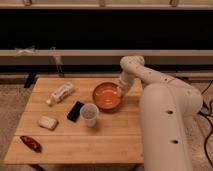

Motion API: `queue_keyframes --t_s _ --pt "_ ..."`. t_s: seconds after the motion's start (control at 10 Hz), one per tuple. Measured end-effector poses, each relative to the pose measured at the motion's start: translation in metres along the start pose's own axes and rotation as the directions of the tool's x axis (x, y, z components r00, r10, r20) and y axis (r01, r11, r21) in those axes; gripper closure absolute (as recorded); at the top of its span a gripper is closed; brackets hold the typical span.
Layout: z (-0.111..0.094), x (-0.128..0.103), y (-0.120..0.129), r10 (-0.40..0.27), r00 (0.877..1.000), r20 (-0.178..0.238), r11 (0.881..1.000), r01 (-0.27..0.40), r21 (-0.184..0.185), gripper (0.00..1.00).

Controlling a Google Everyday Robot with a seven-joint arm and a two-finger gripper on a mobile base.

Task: Pick up the ceramic bowl

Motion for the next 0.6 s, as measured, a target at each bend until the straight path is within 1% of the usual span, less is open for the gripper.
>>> queue_keyframes --t_s 0.1,0.2,0.3,0.5,0.6 --pt "-0.015 0.004 0.001 0.017 0.999 0.035 1.000 -0.017 -0.012 1.00" --pt "-0.023 0.007 0.001 0.034 0.998 0.058 0.999 -0.033 -0.021 1.00" --pt "-0.033 0.009 -0.001 0.055 0.994 0.091 0.998 -0.052 -0.027 1.00" --pt "-0.055 0.018 -0.002 0.101 0.987 0.129 0.995 -0.097 -0.039 1.00" --pt "-0.062 0.021 -0.002 0.114 0.984 0.138 0.993 -0.110 -0.040 1.00"
